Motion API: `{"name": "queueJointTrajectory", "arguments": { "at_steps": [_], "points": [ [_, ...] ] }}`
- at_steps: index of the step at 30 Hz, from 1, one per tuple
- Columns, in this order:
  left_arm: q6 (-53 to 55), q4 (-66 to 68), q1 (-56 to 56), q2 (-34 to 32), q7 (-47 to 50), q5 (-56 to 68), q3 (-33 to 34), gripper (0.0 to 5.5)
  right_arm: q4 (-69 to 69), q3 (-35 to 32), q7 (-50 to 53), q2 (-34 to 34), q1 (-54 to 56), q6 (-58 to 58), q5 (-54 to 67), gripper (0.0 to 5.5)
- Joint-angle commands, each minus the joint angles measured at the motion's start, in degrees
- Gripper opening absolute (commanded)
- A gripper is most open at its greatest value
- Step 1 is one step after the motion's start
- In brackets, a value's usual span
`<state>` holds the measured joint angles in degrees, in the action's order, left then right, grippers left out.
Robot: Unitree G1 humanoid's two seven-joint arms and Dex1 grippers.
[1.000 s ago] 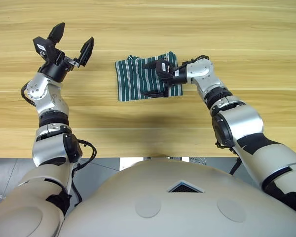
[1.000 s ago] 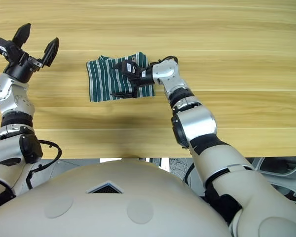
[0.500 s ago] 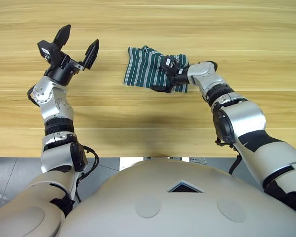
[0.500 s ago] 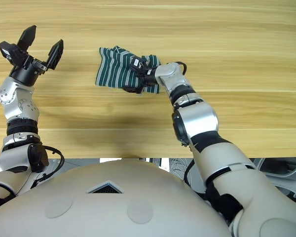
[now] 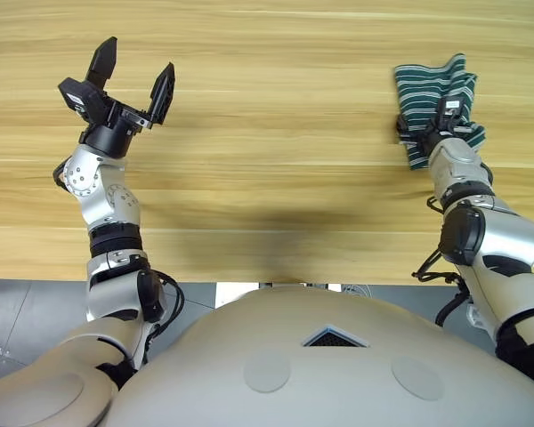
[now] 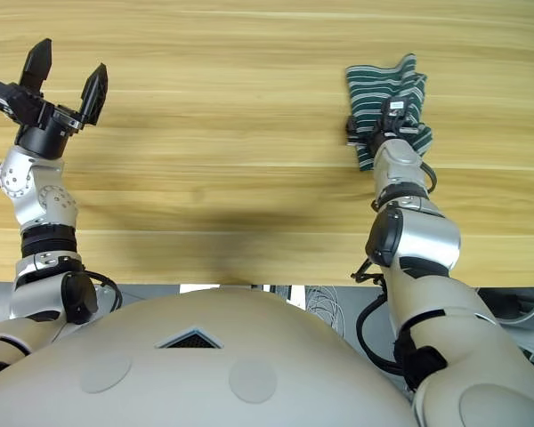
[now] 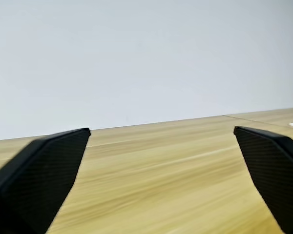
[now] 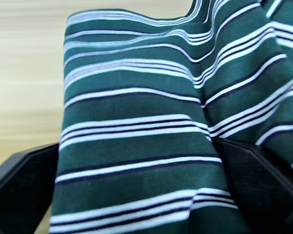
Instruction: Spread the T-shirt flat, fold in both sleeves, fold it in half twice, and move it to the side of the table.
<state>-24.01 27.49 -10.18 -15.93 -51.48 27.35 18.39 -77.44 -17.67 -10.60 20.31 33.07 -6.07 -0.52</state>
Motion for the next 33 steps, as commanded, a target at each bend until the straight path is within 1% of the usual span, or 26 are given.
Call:
{"name": "queueJointTrajectory", "arguments": {
  "at_steps": [1,6,10,12,13,16,20,24,29,33],
  "points": [
    [-1.0,-0.2,-0.1,0.8,1.0,-0.4,-0.5,5.39,-1.4,-0.5,0.7,1.0,-1.9,0.3,-1.3,5.40],
    [-1.1,-0.1,-0.2,0.9,1.1,0.0,-0.5,5.39,-1.3,-0.3,0.0,2.0,-1.6,-1.5,-2.7,5.40],
    [-2.3,-0.1,-0.5,1.1,1.6,-0.2,-0.4,5.39,-0.7,-0.2,1.1,3.6,-0.2,-7.7,-3.5,5.40],
    [-3.5,0.3,-0.9,1.2,3.0,-0.6,0.3,5.39,0.0,-2.4,0.8,4.2,1.4,-12.8,-1.4,5.40],
    [-4.0,0.8,-1.3,1.2,4.0,-0.7,0.7,5.39,0.4,-3.7,-0.1,4.2,2.0,-15.5,-0.1,5.40],
    [-5.7,2.9,-2.9,1.3,7.4,-0.6,2.2,5.39,1.8,-7.2,-6.9,2.6,3.2,-24.6,5.2,5.40],
    [-8.1,6.5,-4.9,1.3,10.4,-1.2,3.4,5.39,2.8,-8.0,-14.2,0.0,3.0,-32.9,8.4,5.40],
    [-11.0,10.6,-6.6,1.6,12.3,-2.6,3.2,5.39,2.5,-7.8,-17.5,-1.5,2.9,-35.6,9.5,5.40],
    [-13.6,13.0,-7.9,2.1,13.2,-4.5,1.8,5.39,2.8,-8.4,-19.1,-1.0,2.3,-38.2,11.0,5.40],
    [-17.2,16.1,-8.8,2.3,15.6,-8.3,0.3,5.39,3.1,-8.6,-20.2,-1.4,2.3,-40.1,11.8,5.40]
  ]
}}
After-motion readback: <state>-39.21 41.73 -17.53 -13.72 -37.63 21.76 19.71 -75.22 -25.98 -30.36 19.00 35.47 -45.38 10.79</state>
